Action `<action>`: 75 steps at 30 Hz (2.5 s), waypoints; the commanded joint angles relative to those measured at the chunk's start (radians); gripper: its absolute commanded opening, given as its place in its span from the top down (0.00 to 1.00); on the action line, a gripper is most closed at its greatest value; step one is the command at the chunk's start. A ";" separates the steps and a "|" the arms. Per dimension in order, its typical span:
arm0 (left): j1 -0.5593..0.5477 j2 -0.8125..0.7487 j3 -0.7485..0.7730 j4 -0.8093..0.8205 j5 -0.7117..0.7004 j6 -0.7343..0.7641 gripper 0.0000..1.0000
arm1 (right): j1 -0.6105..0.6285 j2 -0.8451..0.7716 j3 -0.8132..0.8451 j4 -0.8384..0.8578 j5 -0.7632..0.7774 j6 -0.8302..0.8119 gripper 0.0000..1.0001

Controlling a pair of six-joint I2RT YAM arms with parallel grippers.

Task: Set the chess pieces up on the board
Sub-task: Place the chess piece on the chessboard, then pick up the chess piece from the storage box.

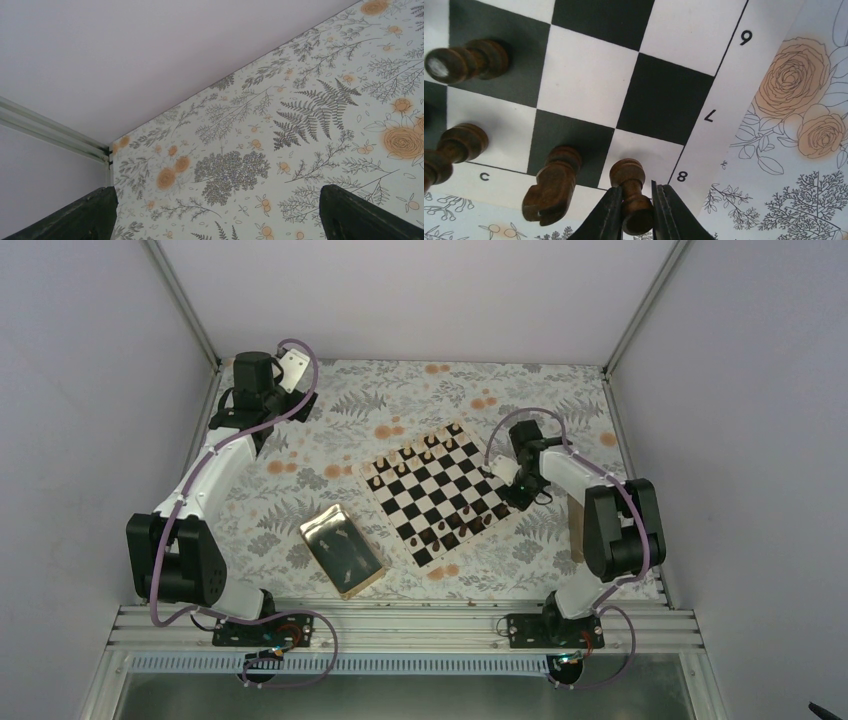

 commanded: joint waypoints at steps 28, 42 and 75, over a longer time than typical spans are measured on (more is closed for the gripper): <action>-0.004 0.011 0.013 0.013 0.019 -0.017 0.00 | 0.011 -0.031 -0.027 0.002 0.063 0.008 0.56; -0.007 0.070 0.134 -0.057 0.014 0.011 0.00 | -0.264 -0.313 0.046 -0.294 0.216 -0.142 0.46; -0.023 0.104 0.105 -0.030 -0.016 -0.005 0.00 | -0.557 -0.191 -0.150 -0.261 0.350 -0.291 0.55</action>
